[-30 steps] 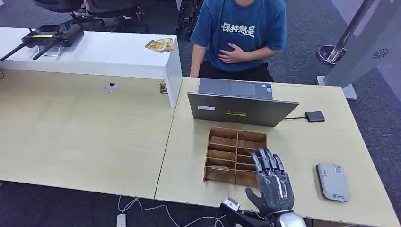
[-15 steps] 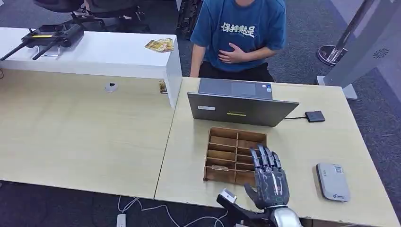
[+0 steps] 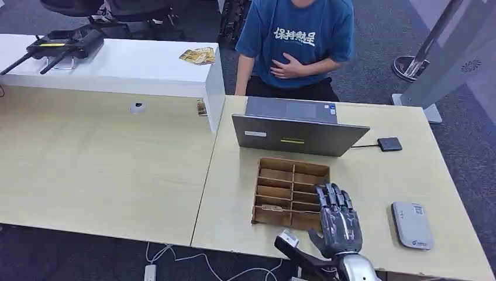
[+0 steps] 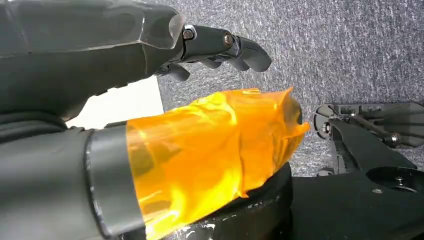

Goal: Pass the card to the sensor for recognition and then transmit it.

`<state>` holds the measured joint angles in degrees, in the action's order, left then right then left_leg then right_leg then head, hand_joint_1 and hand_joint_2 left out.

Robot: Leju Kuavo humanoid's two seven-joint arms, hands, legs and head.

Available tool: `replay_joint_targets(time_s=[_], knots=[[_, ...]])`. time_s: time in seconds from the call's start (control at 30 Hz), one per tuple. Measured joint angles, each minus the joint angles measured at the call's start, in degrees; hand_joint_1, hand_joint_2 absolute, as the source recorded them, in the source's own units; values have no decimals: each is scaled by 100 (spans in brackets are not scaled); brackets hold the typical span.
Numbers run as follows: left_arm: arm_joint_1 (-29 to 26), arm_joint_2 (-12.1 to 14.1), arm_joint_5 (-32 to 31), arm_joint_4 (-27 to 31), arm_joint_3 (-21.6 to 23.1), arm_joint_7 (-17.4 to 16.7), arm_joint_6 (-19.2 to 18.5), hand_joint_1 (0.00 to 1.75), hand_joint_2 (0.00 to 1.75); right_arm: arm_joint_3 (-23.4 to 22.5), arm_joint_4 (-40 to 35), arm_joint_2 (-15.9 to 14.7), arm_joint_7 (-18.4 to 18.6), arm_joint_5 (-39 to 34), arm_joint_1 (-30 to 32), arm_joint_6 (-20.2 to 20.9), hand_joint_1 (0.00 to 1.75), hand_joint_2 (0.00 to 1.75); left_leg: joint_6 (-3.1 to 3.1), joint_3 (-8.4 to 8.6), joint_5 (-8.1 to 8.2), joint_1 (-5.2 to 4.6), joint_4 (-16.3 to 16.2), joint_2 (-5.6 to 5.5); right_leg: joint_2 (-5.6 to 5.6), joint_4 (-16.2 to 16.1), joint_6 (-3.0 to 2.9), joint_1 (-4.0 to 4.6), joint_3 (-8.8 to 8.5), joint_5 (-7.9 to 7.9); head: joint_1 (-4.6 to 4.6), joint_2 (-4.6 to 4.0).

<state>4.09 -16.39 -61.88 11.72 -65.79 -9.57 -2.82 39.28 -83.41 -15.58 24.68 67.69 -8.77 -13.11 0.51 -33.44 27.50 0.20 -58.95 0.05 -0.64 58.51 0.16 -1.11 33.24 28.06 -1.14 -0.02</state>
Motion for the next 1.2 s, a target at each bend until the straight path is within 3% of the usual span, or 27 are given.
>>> replay_joint_targets(time_s=[0.73,1.2], knots=[[0,0,4,0,0,2,0,0,0,-66,-15,-57,-17,-36,20,4,0,175,0,0,0,0,0,0,-1,0,0,0,0,0,0,0],[0,0,48,0,0,50,18,0,0,-83,-308,-258,-127,-275,25,94,0,175,0,0,0,0,0,0,-1,0,0,0,0,0,0,0]])
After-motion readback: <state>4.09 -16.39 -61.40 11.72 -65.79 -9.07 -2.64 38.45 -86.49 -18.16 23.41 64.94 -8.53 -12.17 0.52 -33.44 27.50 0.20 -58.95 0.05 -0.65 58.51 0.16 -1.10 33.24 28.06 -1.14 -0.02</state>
